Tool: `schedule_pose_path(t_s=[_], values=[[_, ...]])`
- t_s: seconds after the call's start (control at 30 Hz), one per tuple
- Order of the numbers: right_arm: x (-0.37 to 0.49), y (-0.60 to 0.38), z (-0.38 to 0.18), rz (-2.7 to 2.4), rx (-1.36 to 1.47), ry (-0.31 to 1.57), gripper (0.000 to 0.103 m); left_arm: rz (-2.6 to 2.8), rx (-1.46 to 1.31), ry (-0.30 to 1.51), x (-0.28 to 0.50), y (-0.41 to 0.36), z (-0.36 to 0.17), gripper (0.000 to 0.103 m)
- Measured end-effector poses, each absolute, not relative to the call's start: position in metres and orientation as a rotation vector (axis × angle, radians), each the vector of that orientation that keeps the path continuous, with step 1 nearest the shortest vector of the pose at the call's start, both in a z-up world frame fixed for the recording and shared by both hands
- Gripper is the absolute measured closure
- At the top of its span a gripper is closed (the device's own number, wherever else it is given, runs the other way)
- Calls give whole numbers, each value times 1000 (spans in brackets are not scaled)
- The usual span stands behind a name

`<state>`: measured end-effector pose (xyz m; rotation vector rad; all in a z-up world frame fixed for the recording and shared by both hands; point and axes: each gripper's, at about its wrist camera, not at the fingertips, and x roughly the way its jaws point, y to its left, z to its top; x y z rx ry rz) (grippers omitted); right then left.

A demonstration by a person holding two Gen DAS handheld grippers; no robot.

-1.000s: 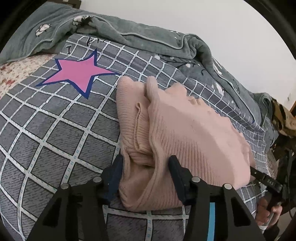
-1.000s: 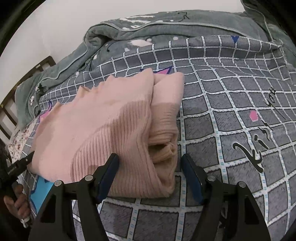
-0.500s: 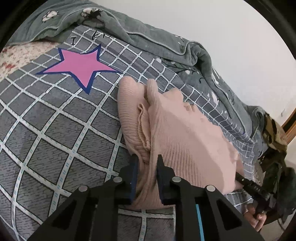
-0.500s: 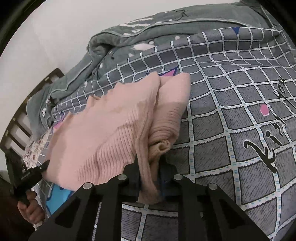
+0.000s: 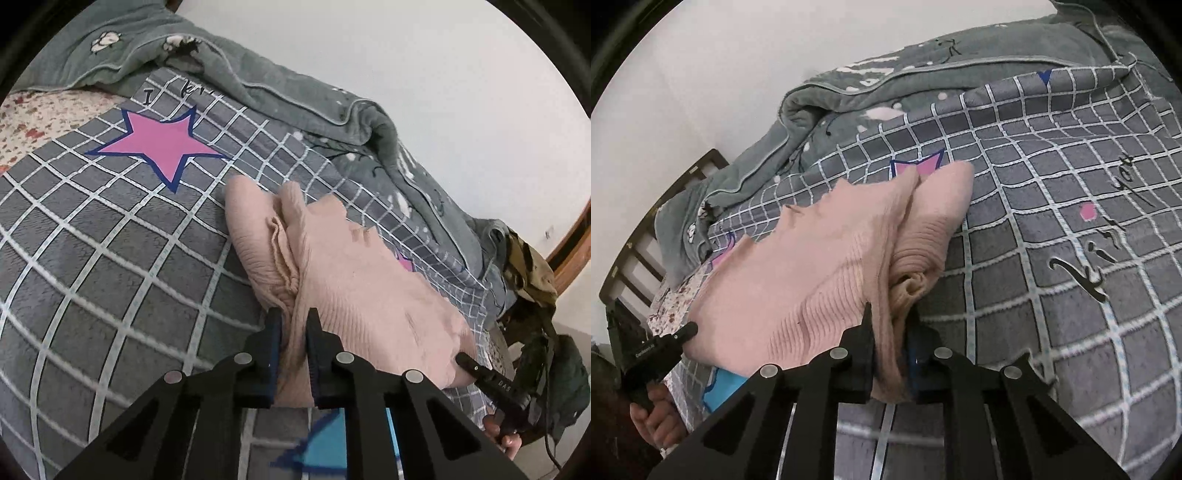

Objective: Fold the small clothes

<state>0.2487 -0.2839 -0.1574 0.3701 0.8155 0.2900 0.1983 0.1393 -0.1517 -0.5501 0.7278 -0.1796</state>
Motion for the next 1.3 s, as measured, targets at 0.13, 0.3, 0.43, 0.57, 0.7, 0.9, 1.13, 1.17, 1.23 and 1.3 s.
schedule_pose_path(t_s=[0.13,0.3,0.43,0.57,0.7,0.9,1.13,1.17,1.23,1.3], values=[[221,-290,-155,290,355,817,89,-192,-538,729,173,134,-153,90],[188,-302,-157,296,377,838,89,-207,-508,714,140,126,-152,90],[166,-306,-154,301,370,843,89,-201,-488,718,131,122,-153,89],[165,-302,-157,272,310,848,78,-155,-434,740,135,118,-156,76],[173,-313,-159,283,367,827,64,-145,-410,705,138,117,-162,32],[204,-318,-156,261,395,819,46,-129,-384,694,147,113,-161,30],[251,-299,-171,268,348,912,52,-121,-466,737,169,121,-171,30],[253,-294,-170,258,312,896,77,-122,-476,738,171,121,-172,30],[245,-291,-155,294,256,778,78,-118,-487,733,176,122,-171,30],[243,-291,-146,297,236,742,78,-113,-493,728,180,122,-171,30]])
